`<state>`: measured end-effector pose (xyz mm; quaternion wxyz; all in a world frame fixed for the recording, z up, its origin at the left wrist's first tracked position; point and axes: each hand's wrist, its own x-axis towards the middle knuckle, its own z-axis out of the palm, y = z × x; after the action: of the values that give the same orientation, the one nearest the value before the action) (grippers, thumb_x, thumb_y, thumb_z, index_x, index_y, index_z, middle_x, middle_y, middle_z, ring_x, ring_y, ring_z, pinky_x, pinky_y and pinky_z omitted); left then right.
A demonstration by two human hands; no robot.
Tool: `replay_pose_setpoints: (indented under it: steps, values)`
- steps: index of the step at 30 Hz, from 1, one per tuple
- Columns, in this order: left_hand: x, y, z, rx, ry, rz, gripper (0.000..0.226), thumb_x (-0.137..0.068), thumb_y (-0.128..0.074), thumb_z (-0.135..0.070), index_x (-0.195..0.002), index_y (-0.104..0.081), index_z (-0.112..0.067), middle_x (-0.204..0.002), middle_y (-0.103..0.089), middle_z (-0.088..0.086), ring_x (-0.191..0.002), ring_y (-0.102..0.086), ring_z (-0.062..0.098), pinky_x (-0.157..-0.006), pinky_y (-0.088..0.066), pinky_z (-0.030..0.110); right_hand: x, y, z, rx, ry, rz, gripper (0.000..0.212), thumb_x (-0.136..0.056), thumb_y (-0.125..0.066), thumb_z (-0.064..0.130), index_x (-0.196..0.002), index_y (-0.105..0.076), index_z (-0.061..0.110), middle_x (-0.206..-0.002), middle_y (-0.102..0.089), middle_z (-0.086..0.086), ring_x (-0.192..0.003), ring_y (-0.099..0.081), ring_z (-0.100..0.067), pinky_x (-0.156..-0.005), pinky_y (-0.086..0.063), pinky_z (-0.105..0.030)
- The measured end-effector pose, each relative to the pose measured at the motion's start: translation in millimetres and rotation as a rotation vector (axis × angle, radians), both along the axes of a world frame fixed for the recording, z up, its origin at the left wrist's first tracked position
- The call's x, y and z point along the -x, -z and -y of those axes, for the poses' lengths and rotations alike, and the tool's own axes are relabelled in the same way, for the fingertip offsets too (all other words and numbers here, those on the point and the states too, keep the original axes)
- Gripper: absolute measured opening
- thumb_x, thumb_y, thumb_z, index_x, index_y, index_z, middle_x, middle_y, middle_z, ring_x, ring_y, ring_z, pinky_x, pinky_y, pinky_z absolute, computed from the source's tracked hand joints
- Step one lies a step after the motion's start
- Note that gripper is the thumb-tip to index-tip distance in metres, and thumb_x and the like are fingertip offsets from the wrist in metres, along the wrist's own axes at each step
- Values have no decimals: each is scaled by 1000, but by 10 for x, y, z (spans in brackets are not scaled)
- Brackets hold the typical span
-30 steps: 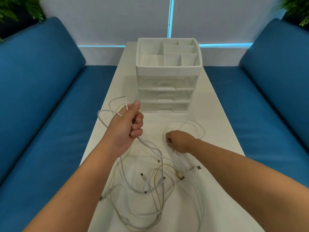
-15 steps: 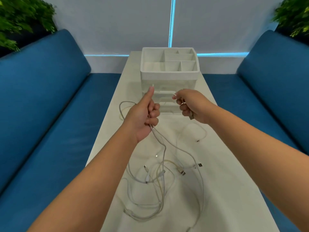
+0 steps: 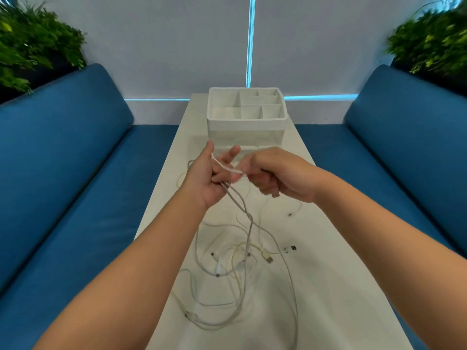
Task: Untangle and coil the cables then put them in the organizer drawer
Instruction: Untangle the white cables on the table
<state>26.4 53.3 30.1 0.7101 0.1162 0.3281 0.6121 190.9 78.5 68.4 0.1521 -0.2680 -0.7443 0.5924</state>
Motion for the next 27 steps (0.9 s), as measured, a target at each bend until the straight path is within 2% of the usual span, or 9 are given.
replay_pose_setpoints:
  steps: [2,4,8,10,13,17,20,24,27]
  values:
    - [29,-55,5,-22,-6,-45,35,-105,-39,-31,-91,-58,-5,-53,-61,-2,-26,-26,5,-27,-21,13,-110,132,19,-22,-82,57,44,-69,-56,35,-84,-69,-4,-52,-36,3,-52,-29,-15,-54,-19,-36]
    - [59,-86,32,-41,-26,-60,25,-103,-43,-18,-86,-56,-6,-68,-66,1,-30,-27,4,-27,-21,13,-199,256,5,-2,-110,141,31,-76,-50,28,-83,-76,13,-55,-52,-1,-54,-44,-15,-52,-29,-26]
    - [8,-137,109,-97,7,-96,16,-101,-46,-12,-88,-55,-9,-72,-69,2,-34,-29,3,-29,-22,11,-169,299,-85,131,120,253,45,-99,-36,38,-94,-70,9,-82,-72,-10,-75,-65,-24,-73,-48,-31]
    - [-36,-132,118,-114,25,-146,15,-101,-46,-9,-89,-55,-9,-72,-68,3,-34,-30,2,-30,-22,10,-24,219,-112,140,306,178,50,-97,-37,51,-94,-66,10,-85,-73,-9,-75,-67,-23,-75,-49,-34]
    - [-114,-147,147,-132,89,-242,16,-101,-46,-7,-89,-56,-9,-72,-64,3,-35,-33,2,-31,-23,9,209,58,-133,98,495,95,42,-95,-46,51,-85,-63,14,-73,-65,-2,-66,-61,-18,-71,-50,-32]
    - [-115,-169,197,-161,92,-330,20,-102,-43,-6,-87,-54,-12,-73,-62,2,-36,-32,2,-32,-23,9,401,-100,-141,24,470,164,25,-92,-57,37,-94,-68,15,-73,-62,2,-70,-57,-13,-71,-46,-29]
    - [-45,-146,233,-167,112,-318,11,-101,-45,-15,-97,-54,-18,-89,-60,5,-37,-31,2,-32,-21,9,476,-194,-128,-4,478,99,22,-92,-58,23,-100,-72,8,-83,-69,-4,-74,-63,-13,-75,-53,-29]
    - [-56,-128,317,-162,157,-404,24,-104,-42,-29,-98,-61,-17,-91,-73,6,-41,-29,3,-32,-21,9,530,-268,-103,20,504,44,24,-91,-56,18,-103,-70,4,-81,-65,-6,-62,-62,-15,-53,-55,-23]
    - [-74,-121,342,-153,140,-505,32,-103,-43,-37,-108,-66,-15,-109,-73,12,-46,-29,4,-35,-23,11,540,-311,-119,-48,523,45,28,-91,-53,19,-103,-69,-1,-83,-62,-6,-71,-58,-21,-65,-49,-32]
